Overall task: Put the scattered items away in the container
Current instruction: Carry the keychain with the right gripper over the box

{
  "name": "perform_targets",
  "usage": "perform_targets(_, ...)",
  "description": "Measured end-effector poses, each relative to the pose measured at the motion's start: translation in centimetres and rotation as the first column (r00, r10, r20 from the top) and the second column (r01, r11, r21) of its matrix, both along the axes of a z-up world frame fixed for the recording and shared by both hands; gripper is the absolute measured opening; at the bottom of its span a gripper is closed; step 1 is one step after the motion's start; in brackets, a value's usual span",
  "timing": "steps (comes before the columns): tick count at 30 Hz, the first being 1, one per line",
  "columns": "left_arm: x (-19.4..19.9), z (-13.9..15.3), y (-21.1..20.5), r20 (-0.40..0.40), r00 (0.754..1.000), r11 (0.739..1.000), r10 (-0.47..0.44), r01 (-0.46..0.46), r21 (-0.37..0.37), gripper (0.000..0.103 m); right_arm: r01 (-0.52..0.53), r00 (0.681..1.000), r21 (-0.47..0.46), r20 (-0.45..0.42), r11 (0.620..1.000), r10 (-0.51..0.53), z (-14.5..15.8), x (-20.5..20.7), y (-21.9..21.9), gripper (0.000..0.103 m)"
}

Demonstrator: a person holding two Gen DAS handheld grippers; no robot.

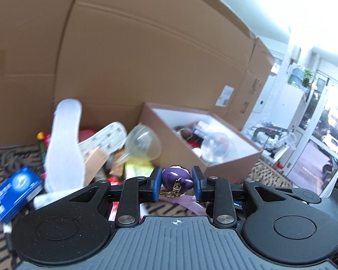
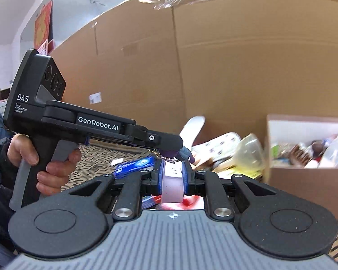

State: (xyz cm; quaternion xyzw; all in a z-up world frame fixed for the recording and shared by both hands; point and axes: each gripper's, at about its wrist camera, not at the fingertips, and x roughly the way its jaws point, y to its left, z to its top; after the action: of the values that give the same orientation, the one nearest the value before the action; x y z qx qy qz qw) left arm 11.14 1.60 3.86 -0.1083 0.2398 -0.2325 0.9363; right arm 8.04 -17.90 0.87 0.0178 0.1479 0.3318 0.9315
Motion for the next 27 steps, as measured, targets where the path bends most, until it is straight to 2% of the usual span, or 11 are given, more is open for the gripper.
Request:
perform_targets(11, 5.1, 2.9, -4.7, 0.062, 0.995, 0.996, -0.084, 0.086, -0.028, 0.028, 0.113, 0.987, -0.028, 0.115, 0.993, -0.109, 2.6, 2.9, -4.3, 0.019)
perform_targets(16, 8.4, 3.4, -7.2, 0.08, 0.991, 0.994, -0.109, 0.109, -0.003, 0.028, 0.163, 0.978, -0.05, 0.141, 0.985, -0.155, 2.9, 5.1, -6.0, 0.019)
perform_targets(21, 11.8, 2.7, -10.0, 0.081, 0.99, 0.991, -0.118, 0.112, 0.074, 0.028, 0.205, 0.973, -0.073, 0.122, 0.976, -0.195, 2.2, 7.9, -7.2, 0.019)
perform_targets(27, 15.7, 0.4, -11.4, 0.0, 0.993, 0.991, -0.114, 0.114, 0.073, 0.028, 0.229, 0.973, -0.077, 0.052, 0.97, -0.225, 0.2, 10.9, -8.4, 0.019)
